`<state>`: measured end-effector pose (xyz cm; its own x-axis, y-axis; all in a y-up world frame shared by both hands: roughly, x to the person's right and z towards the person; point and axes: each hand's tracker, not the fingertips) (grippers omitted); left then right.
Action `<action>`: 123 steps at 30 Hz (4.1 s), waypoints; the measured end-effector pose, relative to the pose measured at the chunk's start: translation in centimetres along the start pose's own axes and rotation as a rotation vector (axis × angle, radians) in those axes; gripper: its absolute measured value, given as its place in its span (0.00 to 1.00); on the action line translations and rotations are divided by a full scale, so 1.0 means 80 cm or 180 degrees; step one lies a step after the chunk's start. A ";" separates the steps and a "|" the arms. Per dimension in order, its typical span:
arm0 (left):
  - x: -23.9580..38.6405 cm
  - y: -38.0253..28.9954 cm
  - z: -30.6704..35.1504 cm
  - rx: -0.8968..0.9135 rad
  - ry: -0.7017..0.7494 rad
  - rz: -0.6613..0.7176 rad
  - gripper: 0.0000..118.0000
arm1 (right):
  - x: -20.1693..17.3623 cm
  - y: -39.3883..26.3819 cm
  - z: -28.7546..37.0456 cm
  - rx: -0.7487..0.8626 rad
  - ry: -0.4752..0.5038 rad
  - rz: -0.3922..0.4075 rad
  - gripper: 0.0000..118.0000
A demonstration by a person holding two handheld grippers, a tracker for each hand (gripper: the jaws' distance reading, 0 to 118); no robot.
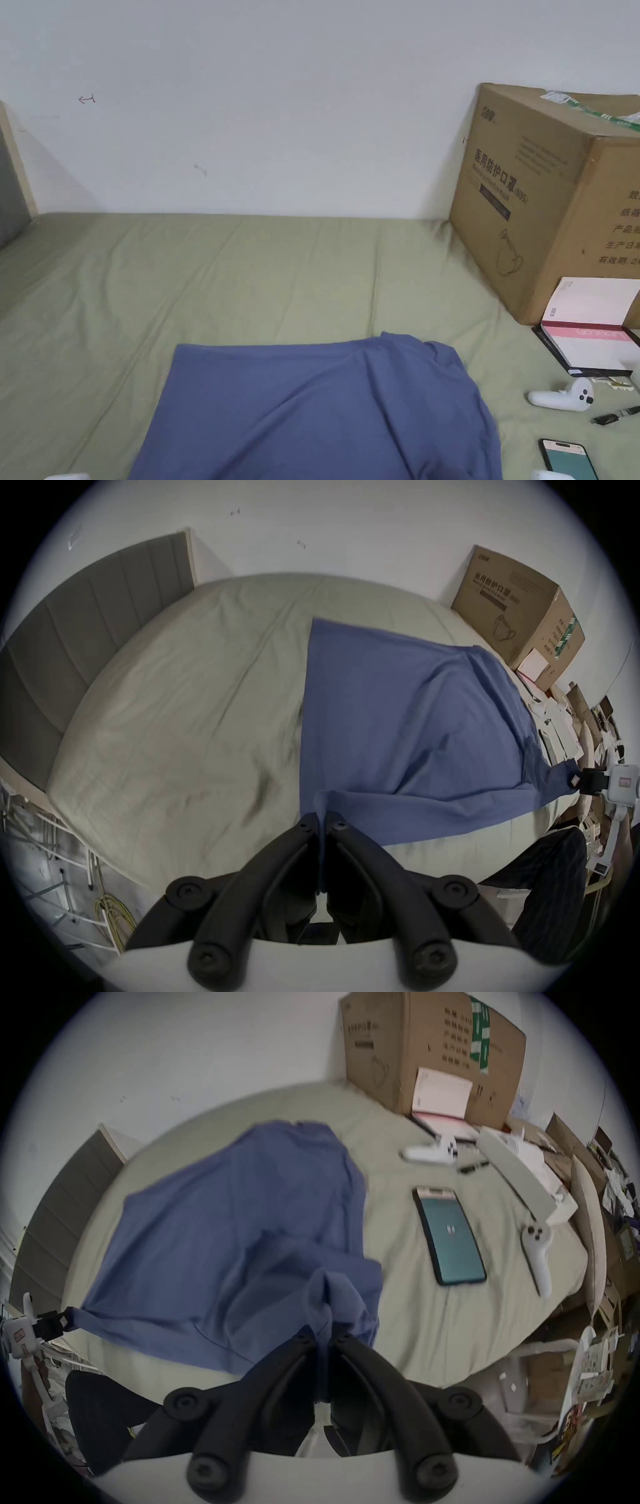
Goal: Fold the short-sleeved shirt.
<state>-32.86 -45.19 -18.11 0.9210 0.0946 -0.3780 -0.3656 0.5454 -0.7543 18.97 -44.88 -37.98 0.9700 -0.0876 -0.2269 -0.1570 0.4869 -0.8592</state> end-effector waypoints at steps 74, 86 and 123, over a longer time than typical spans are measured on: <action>0.031 0.037 0.063 0.0369 0.0155 -0.0649 0.00 | 0.013 0.027 0.072 0.0328 -0.0101 0.0216 0.07; 0.023 0.205 -0.133 -0.0393 0.0150 -0.0443 0.00 | -0.015 0.218 -0.092 0.0030 -0.0178 -0.0048 0.07; 0.020 0.038 -0.129 0.0078 0.0507 -0.0381 0.74 | -0.059 -0.034 0.058 0.1548 0.0183 0.0331 0.12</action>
<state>-33.91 -52.00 -26.55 0.9240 -0.1039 -0.3681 -0.2497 0.5650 -0.7864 15.72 -41.75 -32.41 0.9398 -0.0581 -0.3368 -0.1344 0.8432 -0.5206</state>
